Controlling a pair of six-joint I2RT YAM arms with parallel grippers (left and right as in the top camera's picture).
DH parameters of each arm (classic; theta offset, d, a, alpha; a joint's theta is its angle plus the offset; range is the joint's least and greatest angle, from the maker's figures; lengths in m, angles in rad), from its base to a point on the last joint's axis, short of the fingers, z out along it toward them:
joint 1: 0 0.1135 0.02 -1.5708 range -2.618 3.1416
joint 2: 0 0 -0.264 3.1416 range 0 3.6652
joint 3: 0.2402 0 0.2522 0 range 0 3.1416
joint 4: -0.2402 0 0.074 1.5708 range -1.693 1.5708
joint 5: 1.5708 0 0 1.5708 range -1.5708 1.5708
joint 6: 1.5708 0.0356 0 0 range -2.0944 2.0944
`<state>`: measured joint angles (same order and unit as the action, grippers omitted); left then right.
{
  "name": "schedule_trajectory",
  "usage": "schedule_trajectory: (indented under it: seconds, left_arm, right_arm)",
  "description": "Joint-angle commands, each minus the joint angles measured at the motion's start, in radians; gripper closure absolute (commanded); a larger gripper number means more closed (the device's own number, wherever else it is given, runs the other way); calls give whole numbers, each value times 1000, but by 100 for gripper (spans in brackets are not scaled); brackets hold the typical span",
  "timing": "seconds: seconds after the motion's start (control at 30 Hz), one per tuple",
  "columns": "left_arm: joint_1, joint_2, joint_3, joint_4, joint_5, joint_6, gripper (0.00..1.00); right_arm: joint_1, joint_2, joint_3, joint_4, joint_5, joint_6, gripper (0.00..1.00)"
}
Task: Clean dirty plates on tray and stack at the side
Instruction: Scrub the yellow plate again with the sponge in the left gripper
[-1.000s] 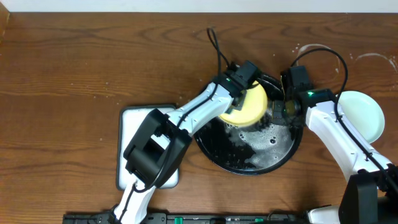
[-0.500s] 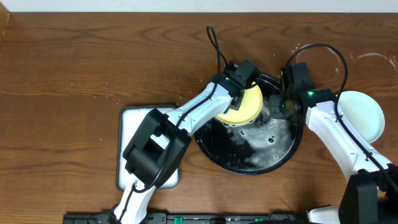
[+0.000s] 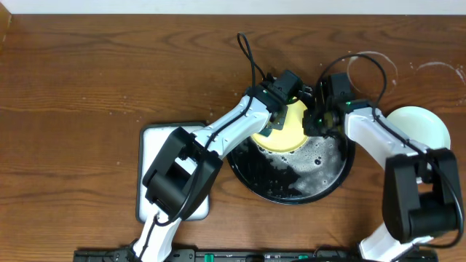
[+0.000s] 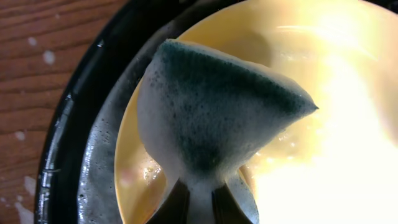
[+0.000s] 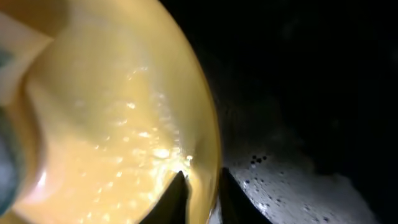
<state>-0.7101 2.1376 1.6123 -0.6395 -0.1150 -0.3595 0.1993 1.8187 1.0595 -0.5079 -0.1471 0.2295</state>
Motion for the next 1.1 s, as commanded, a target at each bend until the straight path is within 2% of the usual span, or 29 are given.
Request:
schedule_trajectory:
  seconds: [0.0,0.07,0.17,0.27,0.47,0.57,0.93,1.0,1.07]
  left_arm:
    - [1,-19,-2,-7,50,-20,92]
    - [1,-19,-2,-6,64,-20,93]
    - [1,-19,-2,-6,63,-20,92]
    - [1,-19,-2,9,42,-18,92]
    - [1,-19,-2,48,-256,96,92]
    - [1,-23,-2,89,-326,143,92]
    - [1,-97,-2,111,-319,128,92]
    - [1,-128,-2,110,-285,121,92]
    - [1,-156,-2,106,-183,119,92]
  right_arm:
    - [-20,32,4,-11,-32,-6,88]
    - [-20,33,4,-35,-8,-6,88]
    - [-20,33,4,-54,19,-6,99]
    - [-20,33,4,-78,109,11,99]
    - [-24,33,3,-114,185,17,99]
    - [-24,33,2,-121,184,17,99]
    - [-24,33,2,-148,185,17,99]
    - [-24,33,2,-148,185,17,99]
    - [-24,33,2,-148,185,17,99]
